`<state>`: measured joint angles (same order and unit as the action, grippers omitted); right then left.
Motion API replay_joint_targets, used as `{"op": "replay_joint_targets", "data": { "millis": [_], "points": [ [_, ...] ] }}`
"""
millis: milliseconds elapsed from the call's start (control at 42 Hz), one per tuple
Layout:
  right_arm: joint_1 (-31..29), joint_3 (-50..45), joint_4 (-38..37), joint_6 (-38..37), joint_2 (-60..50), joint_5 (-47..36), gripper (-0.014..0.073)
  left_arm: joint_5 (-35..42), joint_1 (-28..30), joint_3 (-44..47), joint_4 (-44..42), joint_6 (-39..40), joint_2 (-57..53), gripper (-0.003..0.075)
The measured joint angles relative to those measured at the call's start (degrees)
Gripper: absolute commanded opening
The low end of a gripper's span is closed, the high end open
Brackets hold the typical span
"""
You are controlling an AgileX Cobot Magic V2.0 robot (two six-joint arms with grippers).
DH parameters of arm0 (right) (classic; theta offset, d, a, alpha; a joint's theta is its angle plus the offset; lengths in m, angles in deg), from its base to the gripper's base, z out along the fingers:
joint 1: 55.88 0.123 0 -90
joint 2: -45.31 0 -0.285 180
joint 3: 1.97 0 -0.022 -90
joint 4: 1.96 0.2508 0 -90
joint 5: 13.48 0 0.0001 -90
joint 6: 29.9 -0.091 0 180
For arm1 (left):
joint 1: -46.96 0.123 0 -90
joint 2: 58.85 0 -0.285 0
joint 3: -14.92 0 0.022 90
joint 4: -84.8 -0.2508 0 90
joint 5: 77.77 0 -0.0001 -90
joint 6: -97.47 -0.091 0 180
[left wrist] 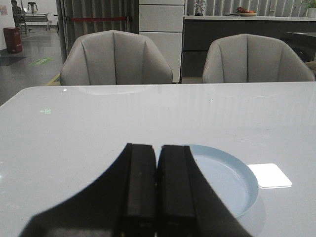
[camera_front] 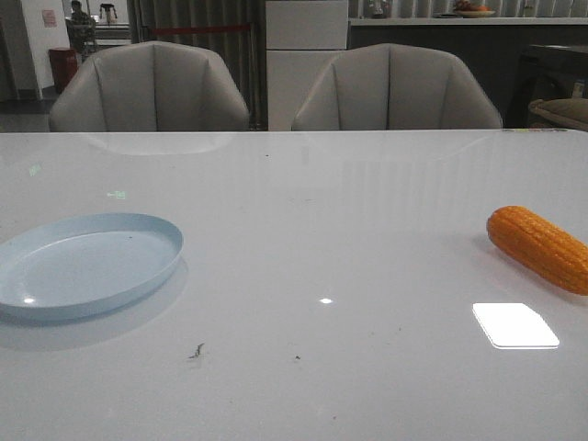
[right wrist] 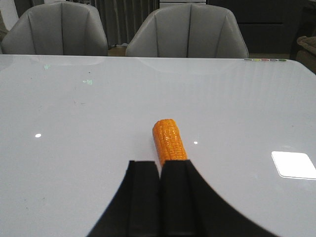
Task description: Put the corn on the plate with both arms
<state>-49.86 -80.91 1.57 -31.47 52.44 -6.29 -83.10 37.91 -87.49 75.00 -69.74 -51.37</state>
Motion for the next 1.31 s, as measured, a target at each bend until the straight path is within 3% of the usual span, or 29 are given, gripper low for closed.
{"op": "replay_joint_targets", "data": {
  "millis": [999,1308],
  "points": [
    [0.0,0.0,0.0,0.0,0.0,0.3,0.0056,4.0,0.0,0.0,-0.1,0.0,0.0,0.009],
    [0.0,0.0,0.0,0.0,0.0,-8.8,0.0059,11.8,0.0,-0.1,-0.1,0.0,0.0,0.009]
  ]
}}
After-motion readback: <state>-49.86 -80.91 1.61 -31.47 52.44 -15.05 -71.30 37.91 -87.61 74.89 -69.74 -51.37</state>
